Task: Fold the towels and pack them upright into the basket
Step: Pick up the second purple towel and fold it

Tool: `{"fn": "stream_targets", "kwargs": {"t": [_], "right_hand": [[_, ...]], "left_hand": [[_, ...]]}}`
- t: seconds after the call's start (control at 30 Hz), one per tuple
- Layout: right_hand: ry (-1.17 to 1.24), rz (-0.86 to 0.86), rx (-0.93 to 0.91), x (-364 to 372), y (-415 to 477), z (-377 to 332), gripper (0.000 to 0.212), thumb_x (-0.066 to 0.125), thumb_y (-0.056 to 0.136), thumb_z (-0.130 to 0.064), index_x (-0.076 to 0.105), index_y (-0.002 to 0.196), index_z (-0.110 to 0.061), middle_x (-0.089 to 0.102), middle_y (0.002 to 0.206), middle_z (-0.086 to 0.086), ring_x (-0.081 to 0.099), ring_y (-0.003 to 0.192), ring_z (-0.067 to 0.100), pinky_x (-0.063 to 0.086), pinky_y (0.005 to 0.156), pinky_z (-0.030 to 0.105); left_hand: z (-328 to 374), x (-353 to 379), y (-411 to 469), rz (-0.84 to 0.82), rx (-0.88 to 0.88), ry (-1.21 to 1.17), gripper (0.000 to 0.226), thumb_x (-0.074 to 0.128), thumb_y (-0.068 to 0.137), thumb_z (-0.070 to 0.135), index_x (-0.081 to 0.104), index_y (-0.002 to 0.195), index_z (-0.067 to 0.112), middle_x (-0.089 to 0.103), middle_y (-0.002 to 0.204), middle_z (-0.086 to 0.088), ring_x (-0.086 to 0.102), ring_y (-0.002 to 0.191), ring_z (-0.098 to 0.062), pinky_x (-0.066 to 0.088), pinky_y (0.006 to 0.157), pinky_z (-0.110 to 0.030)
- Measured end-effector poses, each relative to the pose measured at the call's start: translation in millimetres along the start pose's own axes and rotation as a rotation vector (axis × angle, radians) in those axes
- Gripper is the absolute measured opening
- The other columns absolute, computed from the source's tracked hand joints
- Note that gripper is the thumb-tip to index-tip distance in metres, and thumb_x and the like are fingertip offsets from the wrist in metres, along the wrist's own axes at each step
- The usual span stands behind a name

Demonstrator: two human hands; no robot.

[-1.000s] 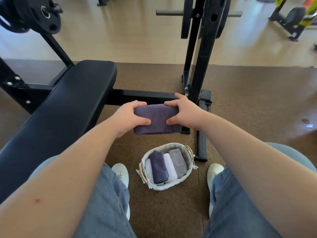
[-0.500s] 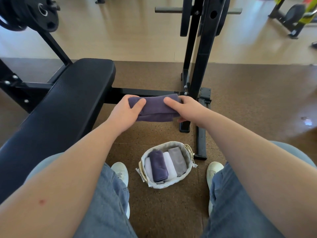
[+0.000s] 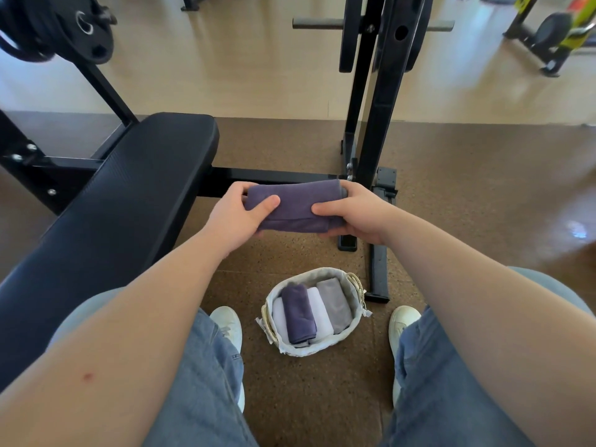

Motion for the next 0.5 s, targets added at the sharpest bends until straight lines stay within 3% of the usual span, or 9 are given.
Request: {"fn": "stream_targets", "kwargs": {"t": [0.07,0.17,0.27,0.37,0.43,0.5], "right_hand": [[-0.096,0.096,-0.041,-0.3,-1.7,-3.2,0.044,0.078,0.09,-0.011,0.056,0.128,-0.015,0.067,0.117,0.01,0.073,0.102,0.027,0.066,0.076,0.042],[-0.18,0.174,-0.127,4.6,-3.6,-11.0,0.039,0.077,0.091,-0.015,0.054,0.123,-0.011,0.065,0.107,0.006,0.07,0.092,0.016,0.06,0.061,0.022],[-0.298,0.151,-0.198,15.4,-3.5,-15.4,0.039,0.08,0.089,-0.02,0.054,0.117,-0.013,0.067,0.099,0.004,0.071,0.085,0.015,0.06,0.063,0.023],[-0.469,0.018,-0.229,29.2,-3.3,-13.5,0.04,0.085,0.082,-0.023,0.052,0.101,-0.012,0.066,0.1,0.005,0.065,0.089,0.015,0.055,0.078,0.037],[-0.424,-0.077,-0.232,36.2,-2.5,-9.6,0.033,0.084,0.084,-0.028,0.055,0.092,-0.014,0.068,0.117,0.007,0.066,0.11,0.018,0.054,0.093,0.043],[-0.249,-0.085,-0.224,37.8,-1.7,-9.4,0.021,0.076,0.092,-0.022,0.057,0.087,-0.016,0.071,0.118,0.004,0.068,0.114,0.014,0.057,0.091,0.038]], "left_hand": [[-1.0,-3.4,-2.6,0.086,0.016,0.135,0.057,0.07,0.096,0.037,0.044,0.145,0.023,0.058,0.136,-0.004,0.061,0.114,-0.019,0.05,0.083,-0.027],[3.4,-3.0,-2.6,0.116,0.083,0.272,0.034,0.064,0.1,0.025,0.057,0.133,0.021,0.064,0.119,-0.001,0.062,0.105,-0.015,0.05,0.082,-0.028],[6.5,17.9,-2.1,-0.014,-0.078,-0.055,0.03,0.052,0.106,0.028,0.061,0.132,0.017,0.073,0.108,-0.005,0.071,0.095,-0.019,0.06,0.086,-0.039],[10.7,34.3,-9.1,-0.138,-0.324,-0.509,0.045,0.045,0.107,0.042,0.054,0.138,0.011,0.072,0.118,-0.014,0.073,0.102,-0.026,0.061,0.086,-0.042],[12.2,36.2,-11.2,-0.192,-0.37,-0.632,0.051,0.052,0.104,0.047,0.052,0.14,0.012,0.068,0.127,-0.015,0.07,0.111,-0.03,0.061,0.087,-0.045],[11.2,36.1,-12.0,-0.183,-0.358,-0.642,0.045,0.063,0.099,0.038,0.059,0.136,0.012,0.07,0.123,-0.013,0.071,0.109,-0.029,0.062,0.087,-0.043]]}}
Point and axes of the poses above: each hand's wrist, its own y-axis towards the middle knuckle, its own x-axis out of the palm, z = x × y, the point moved 5 cm from there along y, towards the middle knuckle
